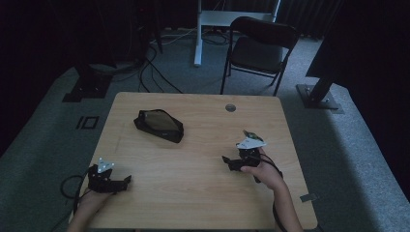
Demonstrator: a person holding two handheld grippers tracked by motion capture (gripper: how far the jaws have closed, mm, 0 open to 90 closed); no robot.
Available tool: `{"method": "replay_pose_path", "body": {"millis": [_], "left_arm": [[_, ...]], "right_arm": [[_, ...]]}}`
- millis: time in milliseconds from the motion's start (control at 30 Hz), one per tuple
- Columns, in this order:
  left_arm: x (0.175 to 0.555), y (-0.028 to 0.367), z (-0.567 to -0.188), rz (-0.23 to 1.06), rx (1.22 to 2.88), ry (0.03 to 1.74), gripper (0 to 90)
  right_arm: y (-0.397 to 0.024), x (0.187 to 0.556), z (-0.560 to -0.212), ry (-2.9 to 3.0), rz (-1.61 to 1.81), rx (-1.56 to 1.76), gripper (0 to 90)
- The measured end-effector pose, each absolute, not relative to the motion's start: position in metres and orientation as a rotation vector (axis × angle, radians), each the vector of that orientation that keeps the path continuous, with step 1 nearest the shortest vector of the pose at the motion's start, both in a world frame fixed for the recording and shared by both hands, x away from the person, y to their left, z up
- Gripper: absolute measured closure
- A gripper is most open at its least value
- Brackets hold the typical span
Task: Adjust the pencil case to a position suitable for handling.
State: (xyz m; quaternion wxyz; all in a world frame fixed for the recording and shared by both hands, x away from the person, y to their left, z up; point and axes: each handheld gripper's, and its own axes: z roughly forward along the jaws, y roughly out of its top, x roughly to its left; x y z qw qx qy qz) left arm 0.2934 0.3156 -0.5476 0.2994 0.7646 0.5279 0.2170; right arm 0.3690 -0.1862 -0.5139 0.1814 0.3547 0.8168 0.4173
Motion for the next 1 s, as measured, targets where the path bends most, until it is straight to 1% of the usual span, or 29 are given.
{"method": "replay_pose_path", "body": {"millis": [400, 1000], "left_arm": [[0.293, 0.316, -0.548, 0.576, 2.03, 1.402, 0.4], [0.293, 0.316, -0.548, 0.576, 2.03, 1.402, 0.4]], "right_arm": [[-0.16, 0.387, -0.507, 2.328, 1.225, 0.952, 17.4], [-0.126, 0.406, -0.51, 2.365, 1.225, 0.889, 17.9]]}}
